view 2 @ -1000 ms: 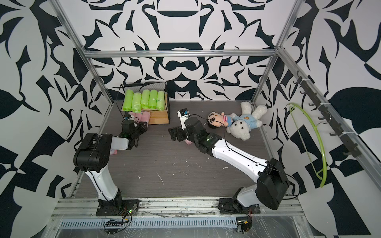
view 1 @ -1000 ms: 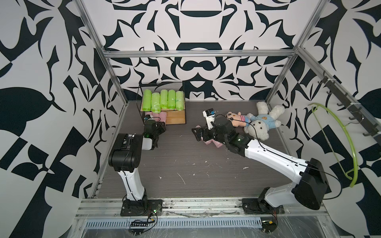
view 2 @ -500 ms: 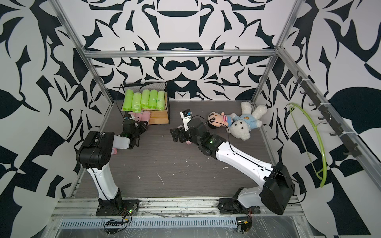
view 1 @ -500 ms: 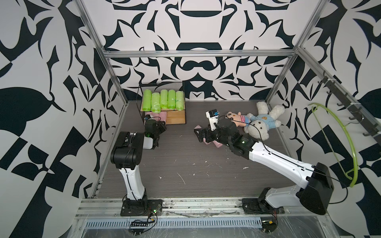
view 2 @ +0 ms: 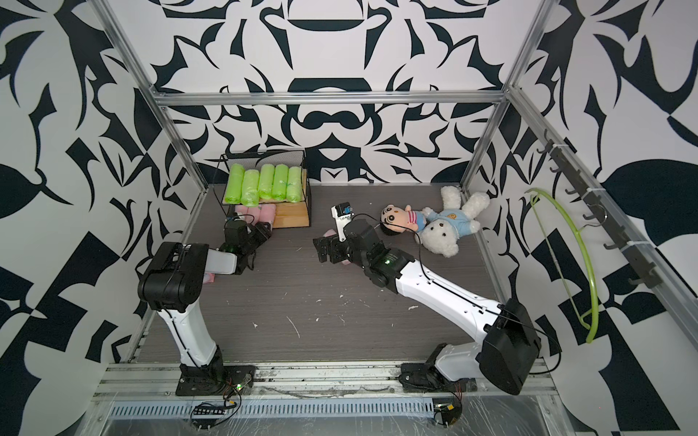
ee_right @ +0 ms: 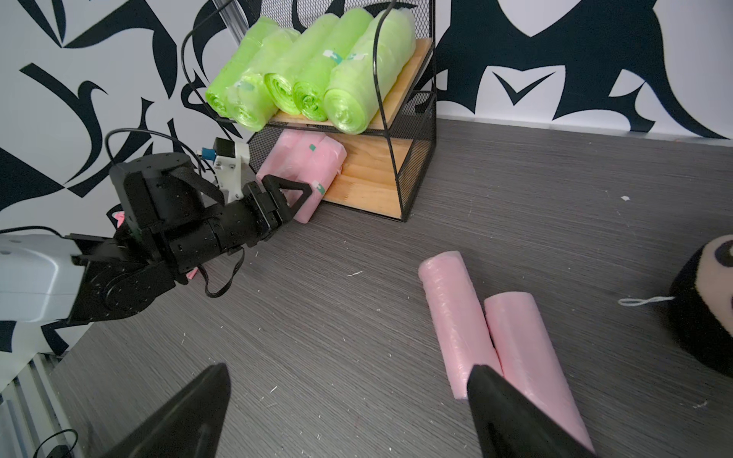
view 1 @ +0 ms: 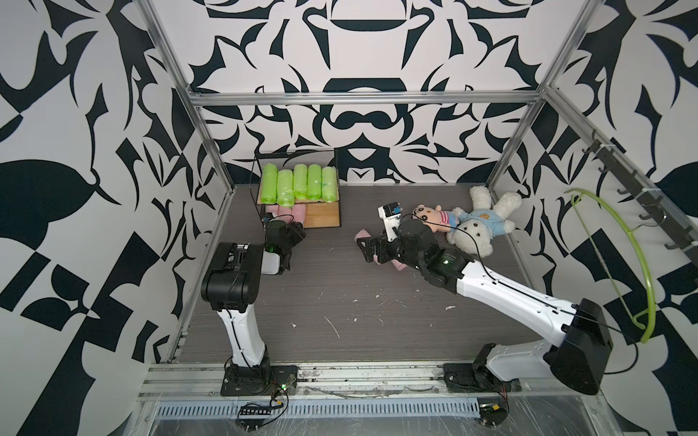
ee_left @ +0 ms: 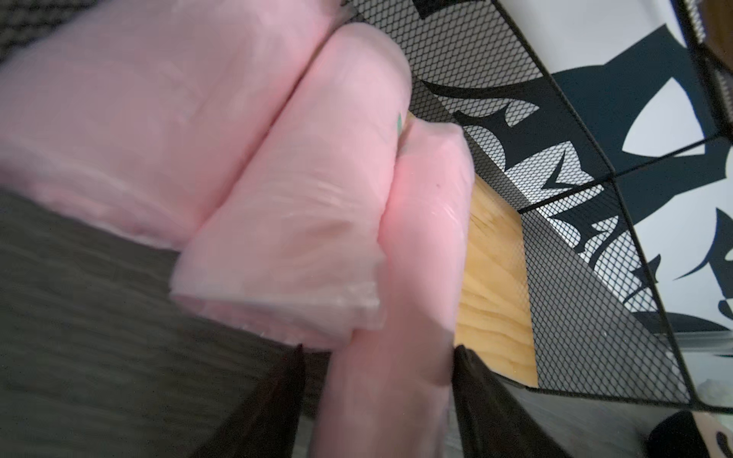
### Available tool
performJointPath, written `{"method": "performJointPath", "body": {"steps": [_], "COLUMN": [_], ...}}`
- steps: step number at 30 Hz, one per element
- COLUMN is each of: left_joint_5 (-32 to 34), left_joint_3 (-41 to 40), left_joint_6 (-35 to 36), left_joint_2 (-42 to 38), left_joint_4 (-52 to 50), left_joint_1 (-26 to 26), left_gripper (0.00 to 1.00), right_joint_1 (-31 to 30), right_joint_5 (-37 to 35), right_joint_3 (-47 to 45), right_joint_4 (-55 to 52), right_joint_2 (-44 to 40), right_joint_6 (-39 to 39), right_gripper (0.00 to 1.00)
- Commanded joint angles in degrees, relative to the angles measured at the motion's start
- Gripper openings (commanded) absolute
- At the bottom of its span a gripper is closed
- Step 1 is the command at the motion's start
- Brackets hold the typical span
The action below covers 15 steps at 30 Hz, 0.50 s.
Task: Sort the rolls of trash bags by color and place them on the shelf
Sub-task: Place the roll of trash bags on the shelf.
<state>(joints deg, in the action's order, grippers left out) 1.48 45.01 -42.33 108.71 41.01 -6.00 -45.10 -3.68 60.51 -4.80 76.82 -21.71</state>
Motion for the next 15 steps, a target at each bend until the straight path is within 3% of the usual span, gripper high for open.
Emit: {"method": "performJointPath", "body": {"steps": [1,15], "left_joint_5": [1.4,3.1], "left_joint_3": [-1.9,-10.3], "left_joint_6": [-0.8,-3.6], "left_joint_2": [-2.6,-12.5], "left_joint_4": [-1.7,-6.9], "left_joint_1": [0.4,0.3], "left_gripper": [0.7,0.8], "right_joint_1": [-0.3,-1.2], "right_joint_5": [-0.8,-0.6], "right_joint_3": [0.0,-2.0], "right_joint_4": [1.1,1.9], "right_joint_2": [-2.5,-3.2], "right_joint_6": [-0.4,-1.1], "right_gripper": [0.99,0.99]}}
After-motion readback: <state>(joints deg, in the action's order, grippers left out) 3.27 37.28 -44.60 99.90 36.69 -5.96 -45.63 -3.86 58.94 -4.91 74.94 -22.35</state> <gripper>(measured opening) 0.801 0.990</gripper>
